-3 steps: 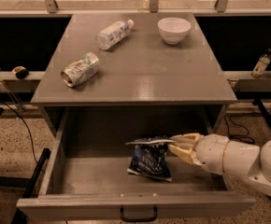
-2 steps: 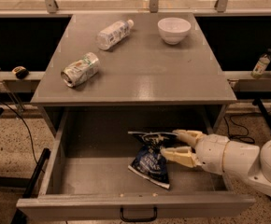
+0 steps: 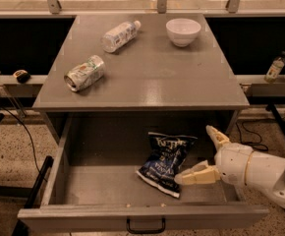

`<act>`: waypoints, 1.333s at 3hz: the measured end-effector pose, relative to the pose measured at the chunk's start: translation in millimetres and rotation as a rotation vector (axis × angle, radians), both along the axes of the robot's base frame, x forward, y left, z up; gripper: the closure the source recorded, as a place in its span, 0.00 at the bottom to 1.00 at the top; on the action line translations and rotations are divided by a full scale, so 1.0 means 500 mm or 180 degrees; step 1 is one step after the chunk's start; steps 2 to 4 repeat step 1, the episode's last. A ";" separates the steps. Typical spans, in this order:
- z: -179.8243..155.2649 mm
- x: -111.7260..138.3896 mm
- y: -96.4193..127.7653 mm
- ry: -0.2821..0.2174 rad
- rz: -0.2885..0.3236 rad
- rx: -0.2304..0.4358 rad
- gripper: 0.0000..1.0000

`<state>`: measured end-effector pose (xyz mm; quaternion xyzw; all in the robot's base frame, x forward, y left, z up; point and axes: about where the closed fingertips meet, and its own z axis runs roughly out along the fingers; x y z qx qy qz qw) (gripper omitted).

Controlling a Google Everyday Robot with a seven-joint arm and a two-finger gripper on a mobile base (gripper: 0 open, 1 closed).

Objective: Place blue chip bag into top drawer

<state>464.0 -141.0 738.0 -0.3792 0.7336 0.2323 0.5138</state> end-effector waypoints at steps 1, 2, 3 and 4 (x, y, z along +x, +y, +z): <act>0.053 -0.036 -0.040 -0.0113 -0.0128 0.0020 0.00; 0.053 -0.036 -0.040 -0.0113 -0.0128 0.0020 0.00; 0.053 -0.036 -0.040 -0.0113 -0.0128 0.0020 0.00; 0.053 -0.036 -0.040 -0.0113 -0.0128 0.0020 0.00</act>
Offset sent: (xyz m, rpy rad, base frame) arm 0.0000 0.0000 0.0000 0.0000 0.0000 0.0000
